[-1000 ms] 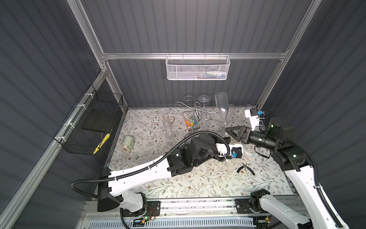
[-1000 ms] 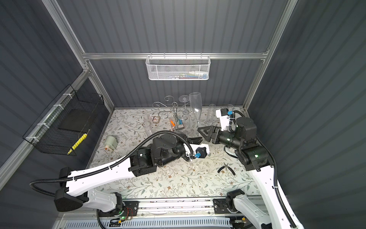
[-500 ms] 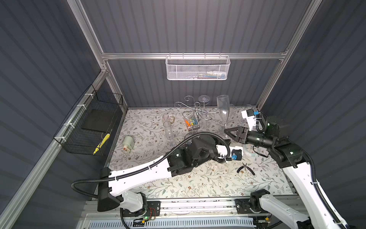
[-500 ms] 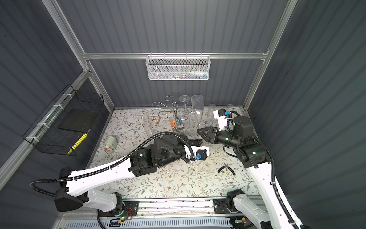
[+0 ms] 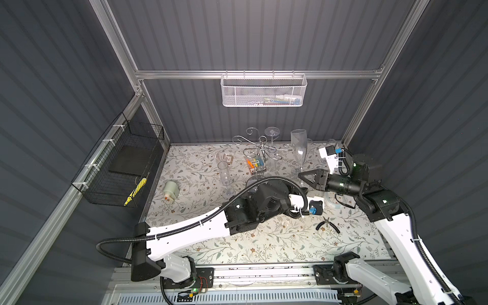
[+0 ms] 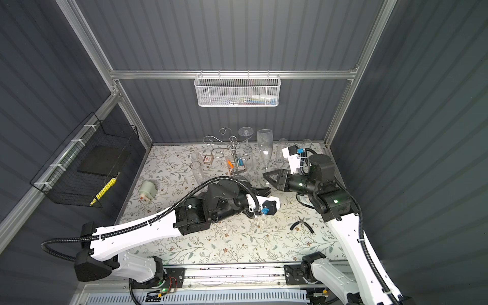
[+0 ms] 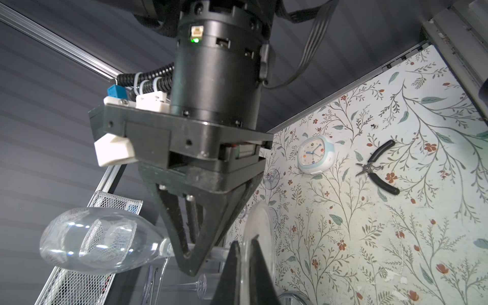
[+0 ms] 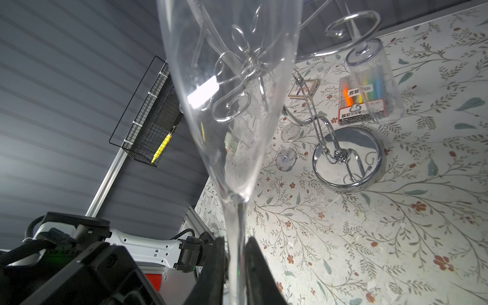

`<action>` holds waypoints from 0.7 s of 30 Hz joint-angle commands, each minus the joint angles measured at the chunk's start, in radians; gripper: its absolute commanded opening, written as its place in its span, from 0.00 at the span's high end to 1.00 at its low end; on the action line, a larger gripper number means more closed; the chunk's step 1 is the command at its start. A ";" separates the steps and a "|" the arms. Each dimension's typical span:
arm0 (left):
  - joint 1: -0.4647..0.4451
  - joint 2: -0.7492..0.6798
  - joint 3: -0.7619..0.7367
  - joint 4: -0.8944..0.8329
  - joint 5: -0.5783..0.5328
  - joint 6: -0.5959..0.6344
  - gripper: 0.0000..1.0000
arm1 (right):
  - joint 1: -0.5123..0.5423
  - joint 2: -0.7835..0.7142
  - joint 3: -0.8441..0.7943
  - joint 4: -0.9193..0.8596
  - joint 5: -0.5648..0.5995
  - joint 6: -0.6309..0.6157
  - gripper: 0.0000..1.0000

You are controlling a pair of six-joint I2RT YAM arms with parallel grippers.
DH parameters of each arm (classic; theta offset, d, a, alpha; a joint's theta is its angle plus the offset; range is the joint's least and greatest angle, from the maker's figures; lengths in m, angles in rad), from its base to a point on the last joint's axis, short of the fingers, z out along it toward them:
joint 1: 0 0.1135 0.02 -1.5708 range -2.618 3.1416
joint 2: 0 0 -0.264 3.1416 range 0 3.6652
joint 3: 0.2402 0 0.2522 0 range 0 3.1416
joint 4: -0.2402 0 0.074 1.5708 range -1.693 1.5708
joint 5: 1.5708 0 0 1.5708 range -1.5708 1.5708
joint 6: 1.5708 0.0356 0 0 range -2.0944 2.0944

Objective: Take the wine glass off the wine glass rack

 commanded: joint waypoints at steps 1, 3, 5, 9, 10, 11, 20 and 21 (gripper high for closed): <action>-0.005 -0.001 0.031 0.015 0.007 -0.006 1.00 | 0.006 0.004 -0.011 0.023 -0.025 -0.002 0.84; -0.003 -0.003 0.029 0.018 0.006 -0.005 1.00 | 0.007 0.006 -0.015 0.033 -0.032 0.001 0.88; -0.005 -0.003 0.028 0.020 0.006 -0.005 1.00 | 0.007 0.010 -0.017 0.037 -0.034 0.006 0.91; -0.004 -0.004 0.028 0.020 0.005 -0.005 1.00 | 0.008 0.022 -0.016 0.048 -0.044 0.012 1.00; -0.004 -0.006 0.027 0.021 0.004 -0.005 1.00 | 0.008 0.024 -0.016 0.050 -0.046 0.013 1.00; -0.003 -0.007 0.025 0.021 0.003 -0.006 1.00 | 0.010 0.027 -0.016 0.054 -0.046 0.016 1.00; -0.002 -0.063 -0.035 0.100 -0.041 -0.121 0.49 | 0.010 0.036 0.009 0.103 -0.037 0.024 1.00; -0.003 -0.078 -0.032 0.104 -0.045 -0.164 0.41 | 0.010 0.037 0.017 0.109 -0.032 0.015 1.00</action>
